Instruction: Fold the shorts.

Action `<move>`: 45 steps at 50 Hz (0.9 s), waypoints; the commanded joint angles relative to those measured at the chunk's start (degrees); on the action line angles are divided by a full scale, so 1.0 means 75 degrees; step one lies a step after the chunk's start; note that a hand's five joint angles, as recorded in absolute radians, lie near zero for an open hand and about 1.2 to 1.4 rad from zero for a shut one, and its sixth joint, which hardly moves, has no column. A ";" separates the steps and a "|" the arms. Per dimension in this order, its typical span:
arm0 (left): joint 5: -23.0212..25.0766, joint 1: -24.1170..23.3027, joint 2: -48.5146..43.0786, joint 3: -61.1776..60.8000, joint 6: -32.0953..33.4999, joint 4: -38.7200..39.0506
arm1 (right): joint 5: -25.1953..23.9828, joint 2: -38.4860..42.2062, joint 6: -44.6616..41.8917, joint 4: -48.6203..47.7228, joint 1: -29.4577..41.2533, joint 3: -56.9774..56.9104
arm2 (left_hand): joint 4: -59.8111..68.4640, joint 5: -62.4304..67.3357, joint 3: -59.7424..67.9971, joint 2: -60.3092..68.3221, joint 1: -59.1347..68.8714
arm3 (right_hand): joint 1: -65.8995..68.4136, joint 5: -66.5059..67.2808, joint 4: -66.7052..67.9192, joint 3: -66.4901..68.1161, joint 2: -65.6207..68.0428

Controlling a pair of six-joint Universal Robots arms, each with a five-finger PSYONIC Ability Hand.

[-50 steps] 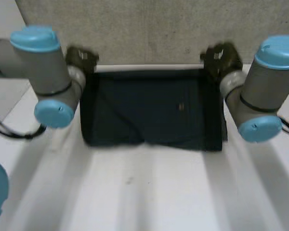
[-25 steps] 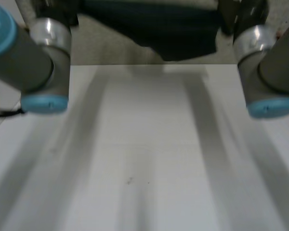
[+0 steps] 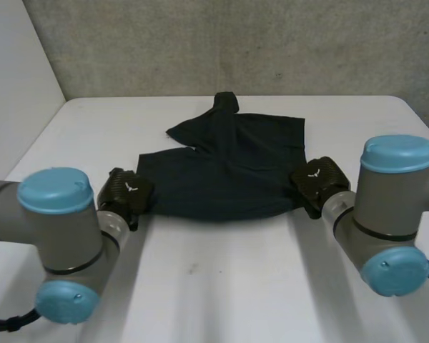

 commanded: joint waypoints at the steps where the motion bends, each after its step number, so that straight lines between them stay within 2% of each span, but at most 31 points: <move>1: -0.0279 -0.0163 0.1451 -0.0475 -0.0072 -0.1912 | -0.0011 -0.0694 -0.0126 0.0691 -0.0028 0.0494 | 0.1487 0.1894 0.1561 0.1501 0.2318 | 0.3367 0.1771 0.1563 0.1507 0.1710; 8: -0.0315 -0.0936 0.2168 -0.1317 -0.0119 -0.3157 | -0.0046 -0.1525 -0.0768 0.2248 -0.0040 0.1090 | 0.1487 0.1894 0.1561 0.1501 0.2318 | 0.3367 0.1771 0.1563 0.1507 0.1710; 12: -0.0315 -0.1171 0.2251 -0.1658 -0.0223 -0.3287 | -0.0023 -0.1749 -0.1191 0.2672 -0.0063 0.1501 | 0.1487 0.1894 0.1561 0.1501 0.2318 | 0.3367 0.1771 0.1563 0.1507 0.1710; 23: -0.0209 -0.1301 0.2297 -0.1402 -0.0588 -0.3451 | -0.0035 -0.2148 -0.1638 0.2849 -0.0344 0.2299 | 0.1487 0.1894 0.1561 0.1501 0.2318 | 0.3367 0.1771 0.1563 0.1507 0.1710; 27: -0.0197 -0.1325 0.2450 -0.0981 -0.0494 -0.3416 | -0.0058 -0.2253 -0.1556 0.2627 -0.0368 0.2311 | -0.5130 -0.4723 -0.5057 -0.5116 -0.4299 | 0.3367 0.1771 0.1563 0.1507 0.1710; 28: -0.0209 -0.1313 0.2485 -0.0759 -0.0447 -0.3346 | -0.0116 -0.2265 -0.1544 0.2417 -0.0391 0.2311 | -0.7846 -0.7439 -0.7773 -0.7832 -0.7015 | 0.3367 0.1771 0.1563 0.1507 0.1710; 34: -0.0081 -0.0682 0.2275 0.0331 -0.0412 -0.2433 | -0.0175 -0.2253 -0.1520 0.1818 -0.0544 0.2393 | -0.7616 -0.7210 -0.7543 -0.7602 -0.6786 | 0.3367 0.1771 0.1563 0.1507 0.1710; 37: 0.0399 -0.0084 0.1748 0.0801 -0.0388 -0.1730 | -0.0198 -0.2253 -0.1485 0.1572 -0.0544 0.2487 | -0.7392 -0.6985 -0.7318 -0.7377 -0.6561 | 0.3367 0.1771 0.1563 0.1507 0.1710; 38: 0.0818 0.0173 0.1376 0.1045 -0.0388 -0.1427 | -0.0210 -0.2253 -0.1450 0.1467 -0.0544 0.2545 | -0.7347 -0.6940 -0.7274 -0.7333 -0.6516 | 0.3367 0.1771 0.1563 0.1507 0.1710; 41: 0.1605 0.0491 0.0741 0.1550 -0.0400 -0.1108 | -0.0210 -0.2253 -0.1368 0.1302 -0.0544 0.2592 | -0.6565 -0.6158 -0.6492 -0.6551 -0.5734 | 0.3367 0.1771 0.1563 0.1507 0.1710; 42: 0.2060 0.0619 0.0252 0.1934 -0.0446 -0.0991 | -0.0210 -0.2253 -0.1275 0.1221 -0.0544 0.2616 | -0.6095 -0.5688 -0.6022 -0.6081 -0.5264 | 0.3367 0.1771 0.1563 0.1507 0.1710; 45: 0.2578 0.0726 -0.0524 0.2534 -0.0505 -0.1002 | -0.0222 -0.2242 -0.1157 0.1161 -0.0544 0.2639 | -0.5666 -0.5259 -0.5593 -0.5652 -0.4835 | 0.3367 0.1771 0.1563 0.1507 0.1710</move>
